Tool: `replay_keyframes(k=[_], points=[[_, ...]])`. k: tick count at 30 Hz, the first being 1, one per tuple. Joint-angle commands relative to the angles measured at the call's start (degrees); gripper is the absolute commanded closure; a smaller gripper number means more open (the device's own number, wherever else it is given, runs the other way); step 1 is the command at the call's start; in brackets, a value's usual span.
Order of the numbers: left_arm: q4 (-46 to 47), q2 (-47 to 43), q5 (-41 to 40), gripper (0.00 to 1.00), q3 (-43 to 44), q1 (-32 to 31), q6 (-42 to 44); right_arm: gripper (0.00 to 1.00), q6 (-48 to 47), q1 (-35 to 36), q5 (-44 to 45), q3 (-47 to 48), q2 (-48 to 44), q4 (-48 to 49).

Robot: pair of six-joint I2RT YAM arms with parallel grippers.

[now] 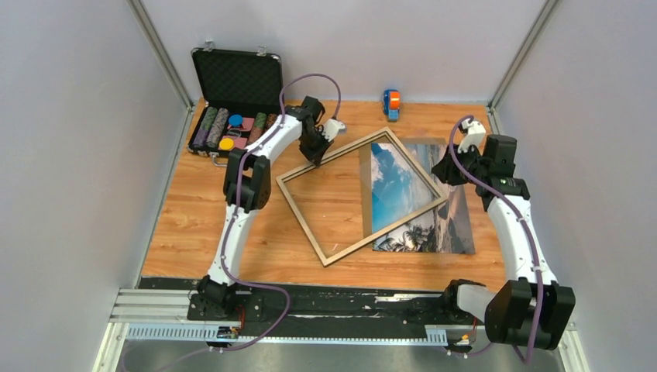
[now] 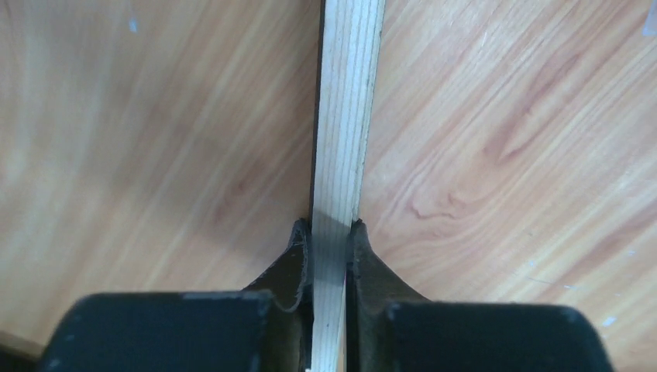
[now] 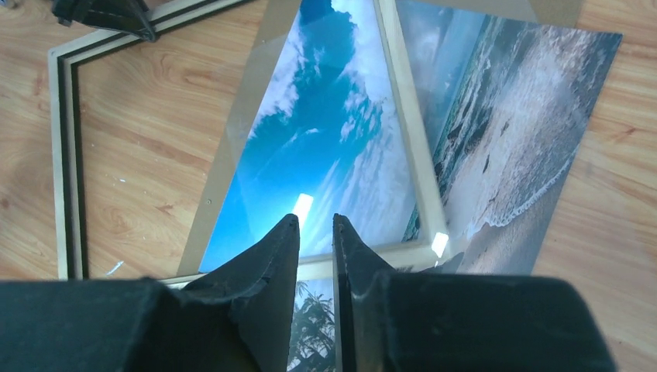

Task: Put the photo into the frame
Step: Adjust the photo frame at the center of the board.

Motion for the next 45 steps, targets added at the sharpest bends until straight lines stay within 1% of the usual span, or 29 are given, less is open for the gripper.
replay_keyframes(k=[1, 2, 4, 12, 14, 16, 20, 23, 24, 25, 28, 32, 35, 38, 41, 45], points=[[-1.3, -1.2, -1.6, 0.97, -7.7, 2.5, -10.5, 0.79, -1.1, 0.2, 0.5, -0.7, 0.2, 3.0], [0.5, -2.8, -1.7, 1.00, -10.1, 3.0, -12.8, 0.79, -1.1, 0.2, 0.5, -0.8, 0.3, 3.1], [2.8, -5.1, -1.0, 1.00, -13.9, 3.5, -15.4, 0.79, -1.1, 0.2, 0.5, -0.9, 0.4, 3.3], [9.8, -15.2, 0.1, 1.00, -28.8, 4.2, -20.8, 0.79, -1.5, 0.2, 1.8, -1.8, 1.1, 3.8], [11.5, -17.8, 0.3, 1.00, -32.9, 4.4, -22.1, 0.78, -1.6, 0.2, 2.2, -1.9, 1.4, 3.9], [13.2, -20.4, 0.0, 1.00, -36.6, 4.3, -23.4, 0.72, -1.6, 0.2, 2.4, -1.5, 2.0, 4.0], [16.5, -25.0, 0.3, 1.00, -43.8, 4.4, -25.5, 0.56, -1.2, 0.2, 2.3, -0.9, 3.2, 3.9], [17.8, -27.8, 0.4, 1.00, -48.4, 4.6, -26.9, 0.47, -1.2, 0.2, 2.8, -0.8, 3.8, 3.9], [18.0, -28.4, 0.4, 1.00, -49.3, 4.7, -27.1, 0.40, -1.4, 0.2, 3.0, -0.8, 4.0, 3.9], [18.3, -29.4, 0.4, 1.00, -50.9, 4.8, -27.4, 0.35, -1.6, 0.2, 3.3, -0.8, 4.0, 4.0], [18.6, -31.2, 1.0, 1.00, -53.7, 5.1, -27.8, 0.29, -2.2, 0.2, 3.7, -0.9, 4.3, 4.0], [18.8, -34.2, 1.6, 1.00, -56.9, 6.3, -30.3, 0.24, -4.0, 0.2, 3.8, -1.3, 4.6, 4.1], [19.6, -36.9, 1.7, 1.00, -59.3, 8.5, -32.1, 0.22, -5.2, 0.2, 3.8, -1.7, 5.0, 4.3], [21.1, -38.7, 1.8, 1.00, -61.9, 10.9, -33.7, 0.21, -5.1, 0.3, 3.9, -1.6, 5.5, 4.6], [22.5, -39.4, 1.7, 1.00, -62.6, 13.1, -35.0, 0.21, -4.8, 0.5, 4.1, -1.2, 6.1, 5.0], [25.1, -38.9, 1.6, 1.00, -62.7, 13.2, -37.3, 0.21, -5.0, 0.7, 4.8, -0.1, 8.1, 5.8]])
